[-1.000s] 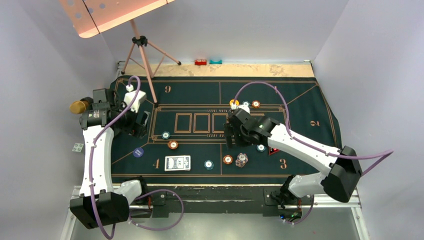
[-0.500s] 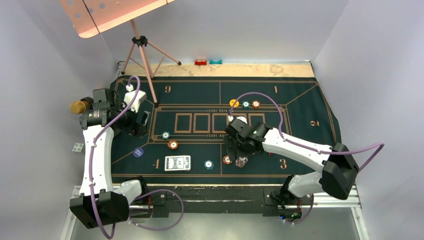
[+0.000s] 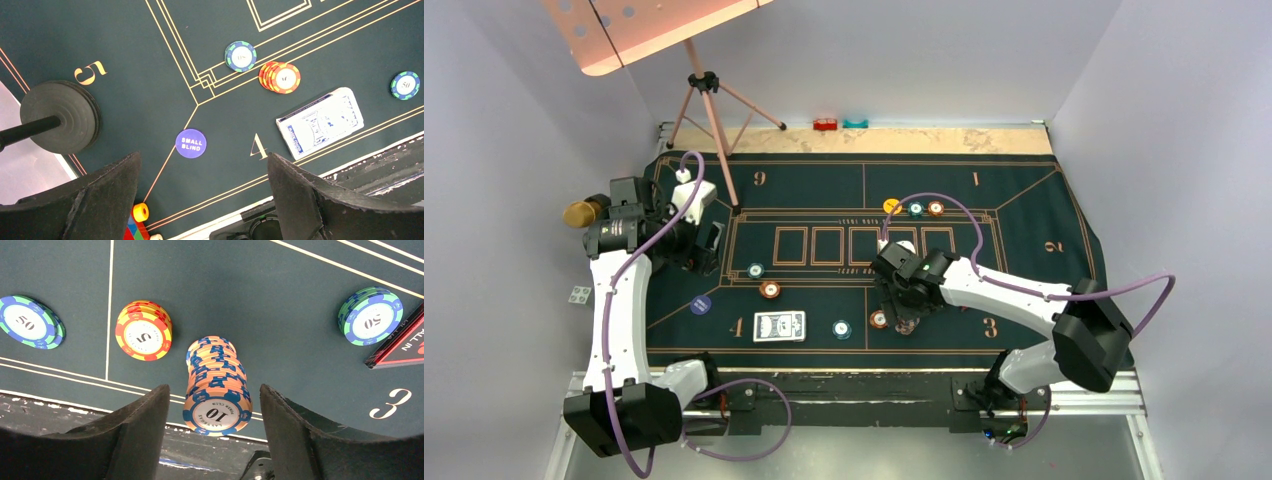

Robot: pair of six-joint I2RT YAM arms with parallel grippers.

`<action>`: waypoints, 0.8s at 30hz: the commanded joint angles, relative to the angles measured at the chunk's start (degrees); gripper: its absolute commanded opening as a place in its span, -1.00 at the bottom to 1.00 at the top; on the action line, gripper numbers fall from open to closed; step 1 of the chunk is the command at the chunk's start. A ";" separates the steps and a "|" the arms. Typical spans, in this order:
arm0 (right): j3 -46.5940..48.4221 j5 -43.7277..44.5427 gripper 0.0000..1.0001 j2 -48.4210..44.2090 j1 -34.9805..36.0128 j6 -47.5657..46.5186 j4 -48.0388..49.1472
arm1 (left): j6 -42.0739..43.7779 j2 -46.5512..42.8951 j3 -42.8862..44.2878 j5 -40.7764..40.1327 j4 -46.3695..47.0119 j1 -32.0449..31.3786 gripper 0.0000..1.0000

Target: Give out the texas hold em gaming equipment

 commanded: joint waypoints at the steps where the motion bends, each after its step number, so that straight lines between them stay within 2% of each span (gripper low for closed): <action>1: -0.21 -0.30 0.35 -0.33 0.38 0.55 1.21 | -0.46 -0.54 1.42 0.45 0.99 0.16 0.99; 5: -0.57 0.13 0.14 -0.74 0.38 0.86 1.32 | -0.21 -0.82 1.13 0.12 1.07 0.18 0.99; 18: 1.77 1.27 -0.33 -0.14 0.37 0.12 -0.88 | 0.26 -1.51 0.94 -0.46 1.21 0.22 0.99; 24: 8.21 4.01 -0.53 -0.83 0.38 -1.01 -5.54 | 0.44 -1.80 0.89 -0.61 1.37 0.22 0.99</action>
